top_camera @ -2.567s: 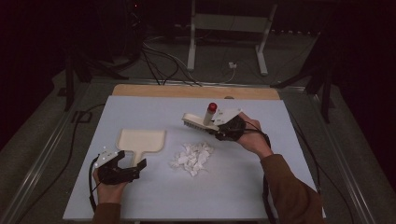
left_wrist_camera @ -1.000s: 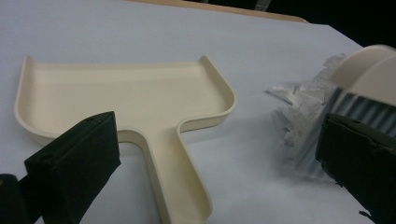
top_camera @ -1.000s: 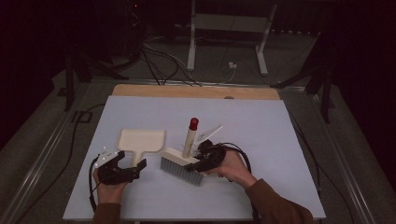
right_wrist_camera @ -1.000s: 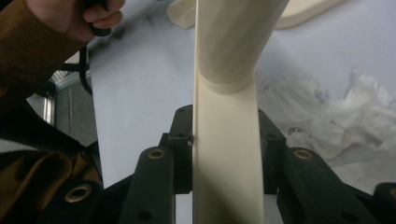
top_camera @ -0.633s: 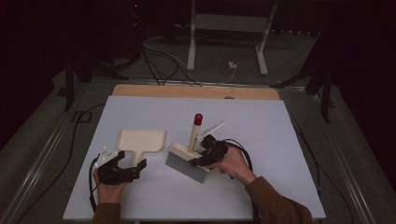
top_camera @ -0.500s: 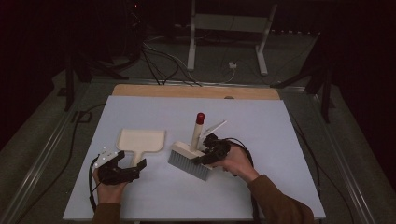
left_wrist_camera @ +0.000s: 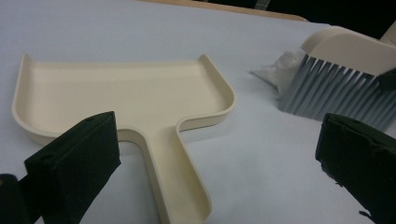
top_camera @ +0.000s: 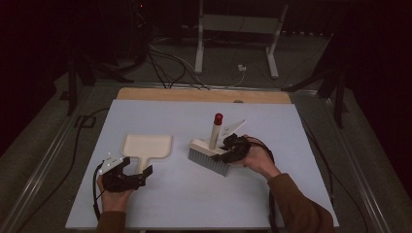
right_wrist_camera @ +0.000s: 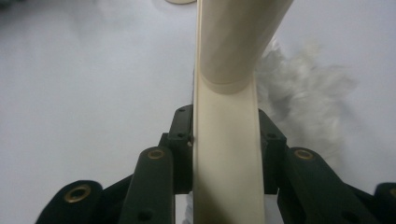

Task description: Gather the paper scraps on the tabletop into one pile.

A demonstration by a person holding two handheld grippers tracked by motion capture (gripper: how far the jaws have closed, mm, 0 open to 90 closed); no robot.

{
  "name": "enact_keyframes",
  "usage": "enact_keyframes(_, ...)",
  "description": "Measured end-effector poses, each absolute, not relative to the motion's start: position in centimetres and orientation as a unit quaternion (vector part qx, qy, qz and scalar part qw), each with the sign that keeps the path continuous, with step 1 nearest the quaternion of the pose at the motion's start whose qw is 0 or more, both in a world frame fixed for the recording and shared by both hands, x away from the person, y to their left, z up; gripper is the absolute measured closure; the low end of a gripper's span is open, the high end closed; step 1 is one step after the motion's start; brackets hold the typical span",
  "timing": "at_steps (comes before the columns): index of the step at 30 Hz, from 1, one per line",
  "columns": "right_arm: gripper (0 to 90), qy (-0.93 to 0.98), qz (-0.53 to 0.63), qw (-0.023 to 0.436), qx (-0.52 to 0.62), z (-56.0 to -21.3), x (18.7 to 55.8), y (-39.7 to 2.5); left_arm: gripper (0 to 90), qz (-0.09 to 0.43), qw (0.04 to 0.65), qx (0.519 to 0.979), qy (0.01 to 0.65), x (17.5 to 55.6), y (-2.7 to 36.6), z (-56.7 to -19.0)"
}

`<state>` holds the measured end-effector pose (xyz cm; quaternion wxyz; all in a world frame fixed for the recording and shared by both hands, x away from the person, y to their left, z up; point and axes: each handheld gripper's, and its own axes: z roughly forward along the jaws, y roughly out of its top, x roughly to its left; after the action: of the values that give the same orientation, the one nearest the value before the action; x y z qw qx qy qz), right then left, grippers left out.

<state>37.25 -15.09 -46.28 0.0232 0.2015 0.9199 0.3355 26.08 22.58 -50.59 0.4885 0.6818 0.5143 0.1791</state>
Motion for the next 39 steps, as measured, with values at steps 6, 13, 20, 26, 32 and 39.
enact_keyframes(6,67.3,0.923,0.354,0.029,0.149,-46.3,37.0,-15.1,0.6,0.178,0.488,0.682,0.515,26.1,22.5,-50.6)
enact_keyframes(13,67.6,0.914,0.382,0.050,0.129,-45.5,36.3,-14.9,0.6,0.178,0.488,0.681,0.515,26.0,22.6,-50.6)
enact_keyframes(20,67.9,0.888,0.440,0.019,0.133,-44.6,35.9,-15.9,0.6,0.178,0.489,0.680,0.516,26.0,22.6,-50.6)
enact_keyframes(26,67.8,0.866,0.476,0.022,0.153,-43.1,35.9,-18.1,0.6,0.178,0.488,0.681,0.516,26.0,22.6,-50.7)
enact_keyframes(32,67.8,0.847,0.491,0.051,0.200,-42.5,36.2,-21.0,0.6,0.179,0.488,0.681,0.516,26.0,22.5,-50.7)
enact_keyframes(39,67.8,0.832,0.481,0.100,0.256,-42.8,36.2,-24.0,0.6,0.179,0.487,0.682,0.515,26.0,22.5,-50.6)
